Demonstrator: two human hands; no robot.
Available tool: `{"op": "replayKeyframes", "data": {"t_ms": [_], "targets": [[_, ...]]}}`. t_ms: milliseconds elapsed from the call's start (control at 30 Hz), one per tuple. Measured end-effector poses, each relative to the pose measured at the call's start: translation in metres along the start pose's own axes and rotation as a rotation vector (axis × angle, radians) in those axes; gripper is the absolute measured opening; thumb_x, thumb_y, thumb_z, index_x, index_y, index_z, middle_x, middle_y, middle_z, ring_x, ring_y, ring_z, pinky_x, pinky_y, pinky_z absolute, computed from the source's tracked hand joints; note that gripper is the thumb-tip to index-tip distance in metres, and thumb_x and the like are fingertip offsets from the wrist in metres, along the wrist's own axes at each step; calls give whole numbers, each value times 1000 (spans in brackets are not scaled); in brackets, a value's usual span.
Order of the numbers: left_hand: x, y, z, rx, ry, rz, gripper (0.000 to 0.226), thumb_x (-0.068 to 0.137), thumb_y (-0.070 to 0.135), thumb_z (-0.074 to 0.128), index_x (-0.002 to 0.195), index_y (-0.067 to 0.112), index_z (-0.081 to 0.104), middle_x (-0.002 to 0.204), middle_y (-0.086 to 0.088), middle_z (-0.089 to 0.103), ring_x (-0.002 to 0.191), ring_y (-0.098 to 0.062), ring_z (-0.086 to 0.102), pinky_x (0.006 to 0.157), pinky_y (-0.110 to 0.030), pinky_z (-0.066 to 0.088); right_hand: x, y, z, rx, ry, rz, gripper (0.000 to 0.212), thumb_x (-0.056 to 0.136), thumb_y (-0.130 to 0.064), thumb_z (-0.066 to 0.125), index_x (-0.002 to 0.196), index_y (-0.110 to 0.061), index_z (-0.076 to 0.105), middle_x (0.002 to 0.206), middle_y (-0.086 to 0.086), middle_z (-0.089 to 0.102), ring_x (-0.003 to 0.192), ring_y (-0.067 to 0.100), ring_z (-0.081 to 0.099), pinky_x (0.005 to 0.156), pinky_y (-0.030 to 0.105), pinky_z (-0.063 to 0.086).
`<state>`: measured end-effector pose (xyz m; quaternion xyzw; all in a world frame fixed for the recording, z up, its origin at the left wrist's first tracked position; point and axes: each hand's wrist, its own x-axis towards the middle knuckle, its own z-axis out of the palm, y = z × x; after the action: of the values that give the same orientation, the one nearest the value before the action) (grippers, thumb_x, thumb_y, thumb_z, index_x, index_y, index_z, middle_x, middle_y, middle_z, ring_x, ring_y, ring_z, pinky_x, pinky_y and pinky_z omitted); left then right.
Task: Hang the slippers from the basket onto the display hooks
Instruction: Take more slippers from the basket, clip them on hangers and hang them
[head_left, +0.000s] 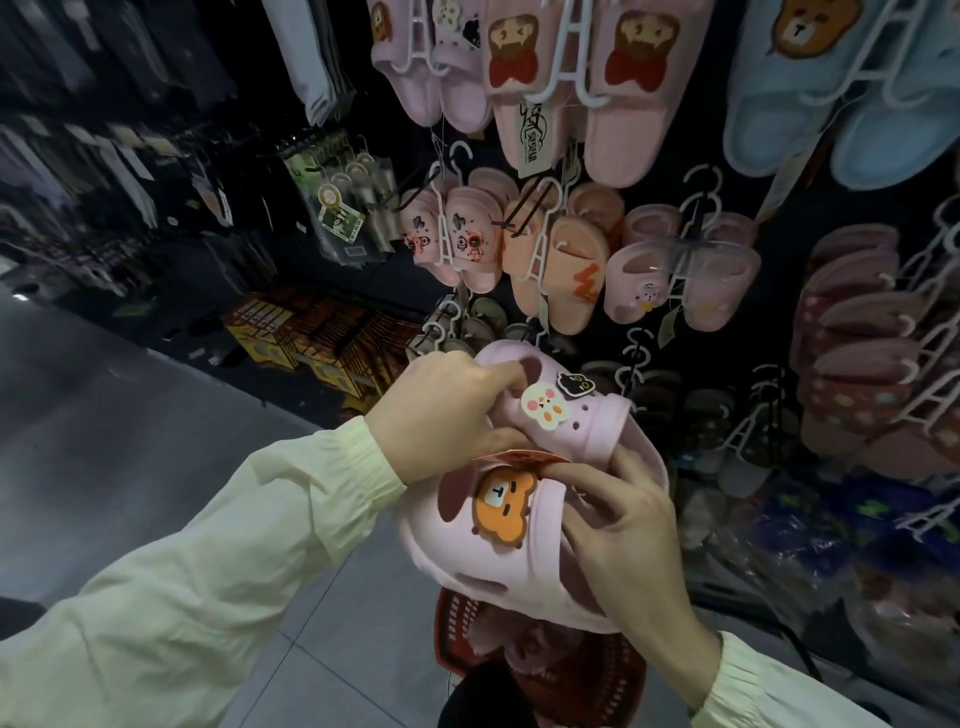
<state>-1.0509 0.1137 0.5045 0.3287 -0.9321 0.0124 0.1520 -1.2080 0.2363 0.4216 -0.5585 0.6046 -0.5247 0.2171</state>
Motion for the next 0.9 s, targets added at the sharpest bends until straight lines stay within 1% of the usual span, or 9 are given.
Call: {"op": "replayKeyframes", "data": {"t_ms": [167, 300, 400, 433, 467, 533, 667, 800, 900], "targets": [[-4, -6, -1, -55, -24, 16, 44, 86, 60, 61, 111, 24, 60, 59, 8, 57, 50, -10, 42, 53, -29, 46, -1, 3, 3, -13, 59, -33, 26, 76, -8, 75, 97, -24, 79, 101, -8, 64, 103, 16, 60, 83, 46, 53], [-5, -11, -10, -121, 14, -23, 53, 91, 61, 49, 129, 23, 51, 55, 12, 51, 48, 2, 45, 51, -24, 46, -1, 6, 4, 26, 60, 1, 26, 78, -10, 76, 96, -28, 79, 104, -9, 64, 105, 16, 60, 84, 45, 54], [-6, -22, -16, -151, 106, -80, 44, 97, 50, 52, 127, 19, 55, 62, 22, 47, 54, 11, 46, 57, -14, 41, -2, 10, 4, 19, 63, 40, 30, 79, -4, 78, 98, -28, 79, 108, -11, 64, 110, 12, 59, 89, 44, 55], [-8, -26, -17, -170, 111, -95, 39, 98, 46, 54, 125, 18, 58, 71, 21, 54, 62, 10, 53, 62, -16, 45, -2, 12, 3, 8, 73, 45, 29, 80, -4, 78, 98, -27, 79, 109, -11, 63, 111, 11, 58, 90, 42, 55], [-9, -29, -19, -178, 109, -103, 35, 98, 42, 56, 123, 18, 59, 84, 16, 61, 74, 4, 60, 69, -23, 51, -1, 14, 3, 0, 85, 50, 28, 80, -4, 77, 98, -26, 79, 110, -11, 63, 111, 11, 59, 91, 42, 55], [-13, -34, -20, -150, 118, -116, 28, 97, 34, 60, 120, 17, 62, 98, 4, 61, 85, -12, 61, 76, -34, 53, 2, 18, 2, -25, 97, 81, 29, 81, -4, 75, 99, -26, 79, 109, -8, 63, 110, 14, 60, 91, 42, 54], [-20, -35, -24, -53, 179, -147, 20, 100, 18, 55, 117, 14, 64, 94, -2, 52, 78, -14, 47, 70, -30, 44, 10, 23, 0, -136, 103, 107, 32, 82, -2, 72, 104, -25, 77, 109, -6, 59, 109, 17, 56, 94, 42, 51], [-24, -32, -28, -2, 247, -171, 26, 102, 22, 46, 111, 9, 67, 97, -5, 53, 84, -20, 53, 71, -35, 48, 20, 28, -3, -244, 108, 102, 30, 81, -1, 68, 102, -22, 72, 106, -8, 52, 108, 20, 53, 92, 44, 49], [-26, -30, -29, 16, 264, -189, 23, 100, 25, 54, 102, 9, 69, 96, -5, 52, 81, -19, 53, 69, -38, 50, 26, 35, -2, -310, 125, 141, 29, 80, -1, 64, 99, -23, 66, 106, -6, 45, 106, 25, 54, 88, 47, 49]]}}
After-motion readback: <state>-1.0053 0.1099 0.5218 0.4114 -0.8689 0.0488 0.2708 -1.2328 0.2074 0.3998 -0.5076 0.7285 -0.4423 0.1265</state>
